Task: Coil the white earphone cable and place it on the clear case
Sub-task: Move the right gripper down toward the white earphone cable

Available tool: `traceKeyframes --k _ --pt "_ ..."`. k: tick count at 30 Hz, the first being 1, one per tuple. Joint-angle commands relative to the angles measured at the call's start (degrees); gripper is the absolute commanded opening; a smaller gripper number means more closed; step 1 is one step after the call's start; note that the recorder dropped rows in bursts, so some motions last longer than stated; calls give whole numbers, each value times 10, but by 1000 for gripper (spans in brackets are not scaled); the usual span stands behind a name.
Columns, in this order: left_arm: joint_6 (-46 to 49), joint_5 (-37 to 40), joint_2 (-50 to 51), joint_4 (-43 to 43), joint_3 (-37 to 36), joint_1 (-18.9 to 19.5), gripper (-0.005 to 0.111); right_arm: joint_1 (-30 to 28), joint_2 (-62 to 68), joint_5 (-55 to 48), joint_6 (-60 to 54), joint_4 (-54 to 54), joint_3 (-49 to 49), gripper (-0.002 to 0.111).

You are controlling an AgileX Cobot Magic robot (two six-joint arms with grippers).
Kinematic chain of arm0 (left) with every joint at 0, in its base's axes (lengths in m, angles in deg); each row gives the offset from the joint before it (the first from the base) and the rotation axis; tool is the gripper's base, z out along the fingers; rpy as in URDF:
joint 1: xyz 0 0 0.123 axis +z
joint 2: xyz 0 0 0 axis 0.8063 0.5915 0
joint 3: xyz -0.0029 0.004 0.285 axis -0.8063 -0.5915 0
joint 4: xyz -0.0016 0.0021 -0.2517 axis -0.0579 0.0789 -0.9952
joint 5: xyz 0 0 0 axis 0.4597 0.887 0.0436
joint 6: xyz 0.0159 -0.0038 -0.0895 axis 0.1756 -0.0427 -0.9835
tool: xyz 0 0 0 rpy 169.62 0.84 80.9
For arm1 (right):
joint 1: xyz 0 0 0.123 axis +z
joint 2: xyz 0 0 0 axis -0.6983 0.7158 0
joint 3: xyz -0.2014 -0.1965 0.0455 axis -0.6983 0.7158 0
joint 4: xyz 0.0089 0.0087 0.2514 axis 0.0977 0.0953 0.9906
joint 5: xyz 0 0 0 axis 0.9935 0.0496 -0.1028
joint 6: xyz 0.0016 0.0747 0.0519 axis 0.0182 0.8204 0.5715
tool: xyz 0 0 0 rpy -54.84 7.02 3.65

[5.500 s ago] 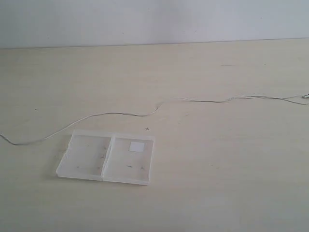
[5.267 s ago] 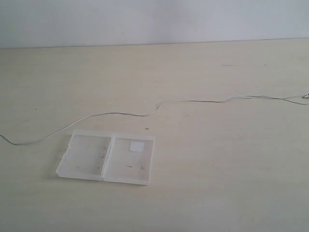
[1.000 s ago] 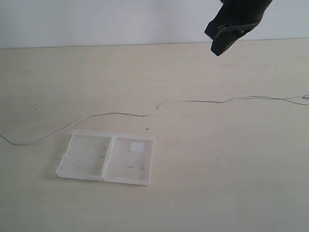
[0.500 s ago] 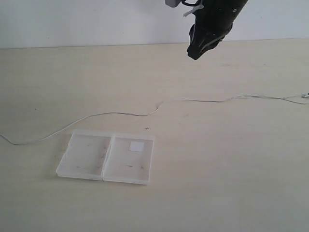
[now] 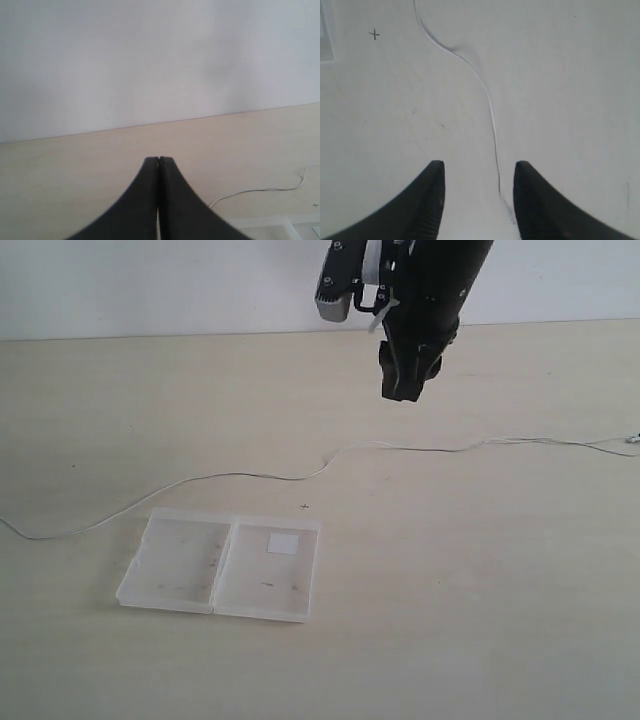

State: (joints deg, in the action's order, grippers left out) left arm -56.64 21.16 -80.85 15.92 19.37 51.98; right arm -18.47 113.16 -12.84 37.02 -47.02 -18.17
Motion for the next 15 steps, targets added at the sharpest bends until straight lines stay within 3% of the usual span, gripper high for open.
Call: traceKeyframes --k 1,15 --pt "0 -1 -4 -6 0 1 0 2 16 15 -42 -3 -4 44" --pt "0 -1 -4 -6 0 1 0 3 84 66 -123 2 -4 44"
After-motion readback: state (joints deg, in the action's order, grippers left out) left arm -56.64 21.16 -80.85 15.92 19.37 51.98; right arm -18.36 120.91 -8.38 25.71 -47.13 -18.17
